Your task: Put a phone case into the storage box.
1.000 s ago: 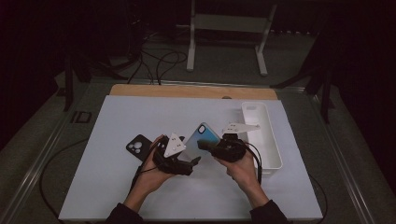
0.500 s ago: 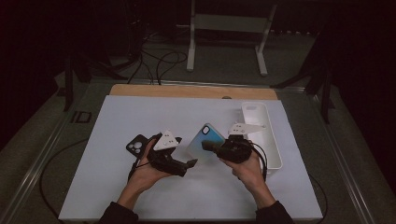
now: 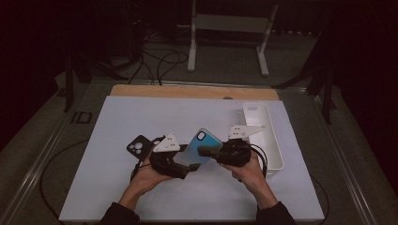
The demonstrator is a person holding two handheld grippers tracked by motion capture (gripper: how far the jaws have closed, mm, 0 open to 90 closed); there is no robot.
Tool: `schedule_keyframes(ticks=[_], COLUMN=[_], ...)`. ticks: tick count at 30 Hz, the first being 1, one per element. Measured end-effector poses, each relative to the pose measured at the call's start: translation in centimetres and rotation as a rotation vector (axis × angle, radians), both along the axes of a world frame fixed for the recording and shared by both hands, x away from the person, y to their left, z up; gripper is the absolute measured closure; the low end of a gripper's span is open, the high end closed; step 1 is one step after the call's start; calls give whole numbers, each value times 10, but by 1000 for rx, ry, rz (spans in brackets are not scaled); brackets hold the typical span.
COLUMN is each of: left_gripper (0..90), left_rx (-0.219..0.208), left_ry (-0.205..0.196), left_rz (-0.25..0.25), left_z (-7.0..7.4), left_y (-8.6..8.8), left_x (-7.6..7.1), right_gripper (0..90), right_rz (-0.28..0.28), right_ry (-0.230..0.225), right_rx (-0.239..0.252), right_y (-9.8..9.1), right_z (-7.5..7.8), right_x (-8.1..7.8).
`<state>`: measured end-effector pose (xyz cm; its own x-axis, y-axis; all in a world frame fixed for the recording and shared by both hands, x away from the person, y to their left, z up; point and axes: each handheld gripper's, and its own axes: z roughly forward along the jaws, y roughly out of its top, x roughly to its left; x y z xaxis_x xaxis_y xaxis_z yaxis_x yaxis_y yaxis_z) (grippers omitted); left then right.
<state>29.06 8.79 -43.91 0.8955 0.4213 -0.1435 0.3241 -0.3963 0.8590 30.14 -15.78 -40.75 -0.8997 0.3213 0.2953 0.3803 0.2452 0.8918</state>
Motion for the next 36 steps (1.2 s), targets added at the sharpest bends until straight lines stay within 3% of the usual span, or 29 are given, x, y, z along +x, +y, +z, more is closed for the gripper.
schedule_keyframes(ticks=[8,14,20,27,28,33,36], left_gripper=[437,540,670,775,799,802,805], left_rx=[-25,-9,10,0,2,6,8], left_ry=[33,33,28,11,11,4,-3], left_rz=[-44,-59,-48,-81,-82,-75,-63], left_z=[-1,-3,-5,-5,-5,-4,-2], left_y=[2,2,1,0,0,0,1], left_x=[1,1,2,-1,-1,-2,-2], right_gripper=[864,827,626,435,388,354,289], right_rz=[24,18,-20,-57,-75,-86,-112], right_ry=[-3,-17,-27,-14,-17,-16,-20], right_rx=[4,-21,-52,-57,-76,-89,-99], right_y=[-1,-4,-3,-1,0,2,3], right_z=[-1,0,-1,-2,-2,-2,-3], right_x=[1,3,4,6,6,5,4])
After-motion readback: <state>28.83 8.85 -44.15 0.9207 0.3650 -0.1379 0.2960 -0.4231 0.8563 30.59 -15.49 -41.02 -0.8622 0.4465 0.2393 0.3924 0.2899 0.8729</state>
